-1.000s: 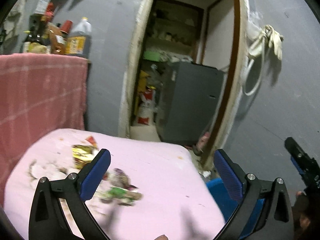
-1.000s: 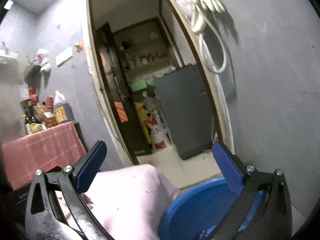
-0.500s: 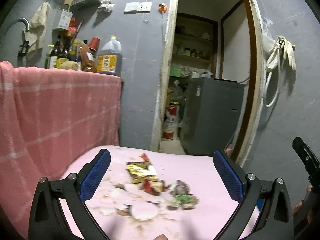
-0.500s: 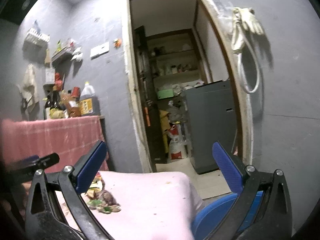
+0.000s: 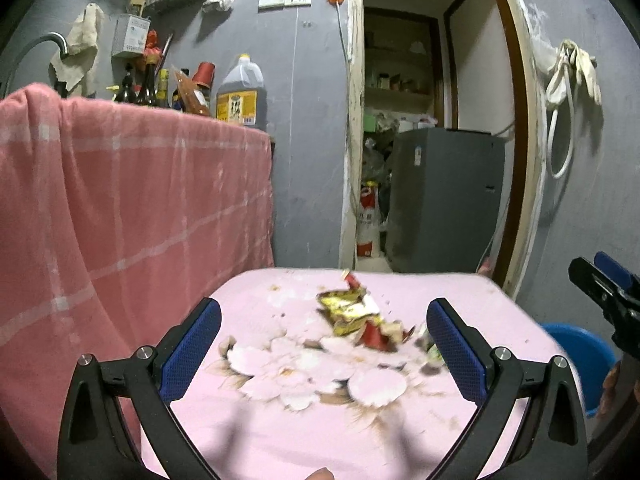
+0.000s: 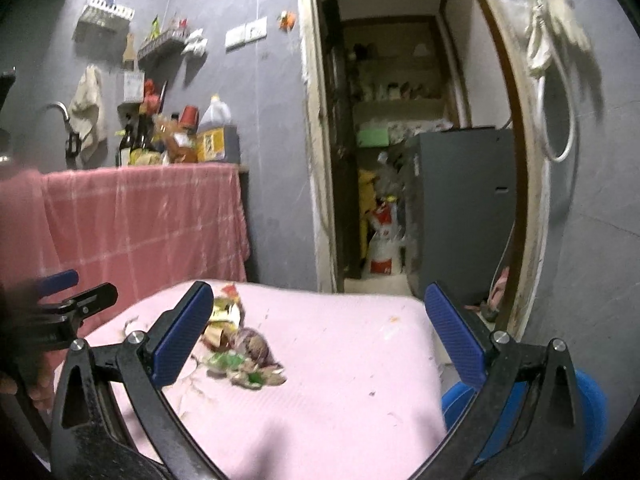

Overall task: Collect trash
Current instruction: 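Return both tools over the table toward the remaining trash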

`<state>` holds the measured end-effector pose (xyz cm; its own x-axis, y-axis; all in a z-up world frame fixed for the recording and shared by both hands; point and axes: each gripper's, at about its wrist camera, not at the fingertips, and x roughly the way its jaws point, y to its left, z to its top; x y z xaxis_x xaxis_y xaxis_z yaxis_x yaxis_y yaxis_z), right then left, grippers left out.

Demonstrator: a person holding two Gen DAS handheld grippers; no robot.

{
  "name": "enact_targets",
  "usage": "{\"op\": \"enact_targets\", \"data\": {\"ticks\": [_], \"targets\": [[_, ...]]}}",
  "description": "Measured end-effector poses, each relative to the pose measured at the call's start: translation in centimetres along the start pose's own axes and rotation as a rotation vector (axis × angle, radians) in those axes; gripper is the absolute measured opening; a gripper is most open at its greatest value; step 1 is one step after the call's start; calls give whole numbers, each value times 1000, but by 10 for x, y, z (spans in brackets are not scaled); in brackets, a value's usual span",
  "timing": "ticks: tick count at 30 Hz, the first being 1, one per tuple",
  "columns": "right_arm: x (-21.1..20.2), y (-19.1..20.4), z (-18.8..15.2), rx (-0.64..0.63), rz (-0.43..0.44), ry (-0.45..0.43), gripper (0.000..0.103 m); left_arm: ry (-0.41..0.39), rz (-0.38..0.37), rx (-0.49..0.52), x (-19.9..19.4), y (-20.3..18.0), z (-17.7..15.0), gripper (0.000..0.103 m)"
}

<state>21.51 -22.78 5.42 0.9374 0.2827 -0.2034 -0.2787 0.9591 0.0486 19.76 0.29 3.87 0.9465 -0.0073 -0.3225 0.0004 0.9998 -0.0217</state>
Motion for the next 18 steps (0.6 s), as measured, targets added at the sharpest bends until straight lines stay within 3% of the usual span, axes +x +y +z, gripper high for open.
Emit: {"op": "enact_targets", "data": {"ticks": [9,18], "targets": [[39,1,-20,-3,21,194,103,181,-25,-16,34,16,-17,101],[60,7,-35,-15,88,311,101,292,-57,-3,57,10,-23,100]]}}
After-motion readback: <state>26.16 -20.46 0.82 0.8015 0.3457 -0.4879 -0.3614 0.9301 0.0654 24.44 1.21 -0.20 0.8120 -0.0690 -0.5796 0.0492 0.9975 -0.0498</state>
